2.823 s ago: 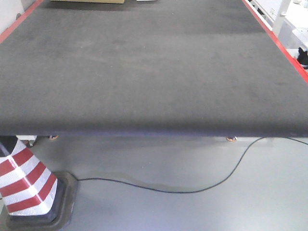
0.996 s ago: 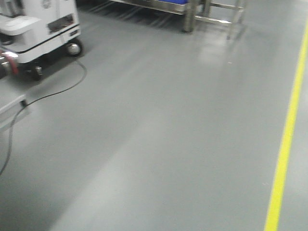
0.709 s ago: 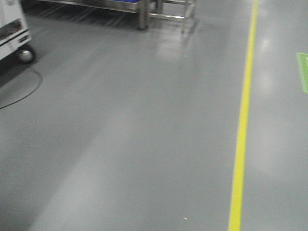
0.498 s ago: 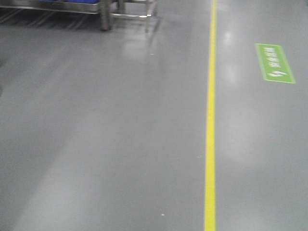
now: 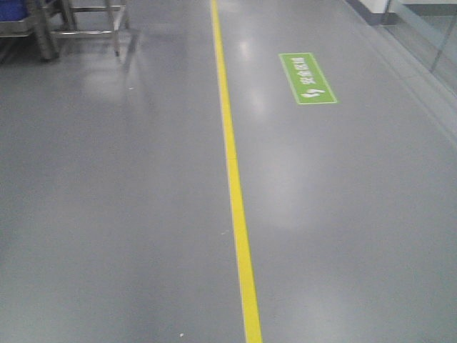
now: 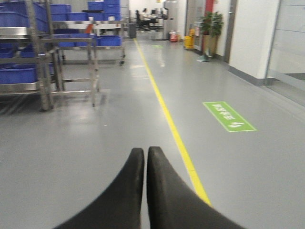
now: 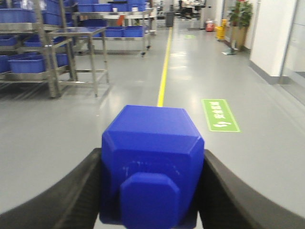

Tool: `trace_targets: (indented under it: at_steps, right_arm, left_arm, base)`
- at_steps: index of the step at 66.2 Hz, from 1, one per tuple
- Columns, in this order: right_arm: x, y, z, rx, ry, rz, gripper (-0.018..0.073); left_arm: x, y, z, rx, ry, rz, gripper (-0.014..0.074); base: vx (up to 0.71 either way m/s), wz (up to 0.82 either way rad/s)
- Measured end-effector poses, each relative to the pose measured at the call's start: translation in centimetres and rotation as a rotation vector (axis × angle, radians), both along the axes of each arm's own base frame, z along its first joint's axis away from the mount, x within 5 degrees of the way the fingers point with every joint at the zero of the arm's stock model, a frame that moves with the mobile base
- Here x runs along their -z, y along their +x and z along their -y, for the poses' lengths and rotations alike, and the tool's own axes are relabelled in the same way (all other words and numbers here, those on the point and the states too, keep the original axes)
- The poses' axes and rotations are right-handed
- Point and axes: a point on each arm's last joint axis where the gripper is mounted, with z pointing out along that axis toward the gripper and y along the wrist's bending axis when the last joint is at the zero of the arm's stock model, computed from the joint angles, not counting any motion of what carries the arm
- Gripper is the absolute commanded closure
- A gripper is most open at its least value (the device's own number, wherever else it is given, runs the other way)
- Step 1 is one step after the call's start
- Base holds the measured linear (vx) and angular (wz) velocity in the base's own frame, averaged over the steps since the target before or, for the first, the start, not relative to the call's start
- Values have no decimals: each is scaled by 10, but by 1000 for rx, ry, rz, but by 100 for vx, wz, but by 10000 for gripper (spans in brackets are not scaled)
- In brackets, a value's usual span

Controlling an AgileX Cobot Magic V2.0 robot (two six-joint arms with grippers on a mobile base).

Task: Pour parts from conveyor to right shelf
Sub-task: 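Drive along the yellow floor line carrying the block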

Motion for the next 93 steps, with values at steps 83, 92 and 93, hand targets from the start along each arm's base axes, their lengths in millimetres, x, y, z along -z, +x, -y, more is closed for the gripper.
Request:
trace_targets:
  at_steps: [83,92,93]
  right_arm:
    - [0,0,0,0,0,0,564]
    - [0,0,0,0,0,0,564]
    - [0,0,0,0,0,0,564]
  left_arm:
    - [0,0,0,0,0,0,603]
    - [0,0,0,0,0,0,603]
    - [0,0,0,0,0,0,603]
  base:
    - [36,4]
    - [53,4]
    - [54,2]
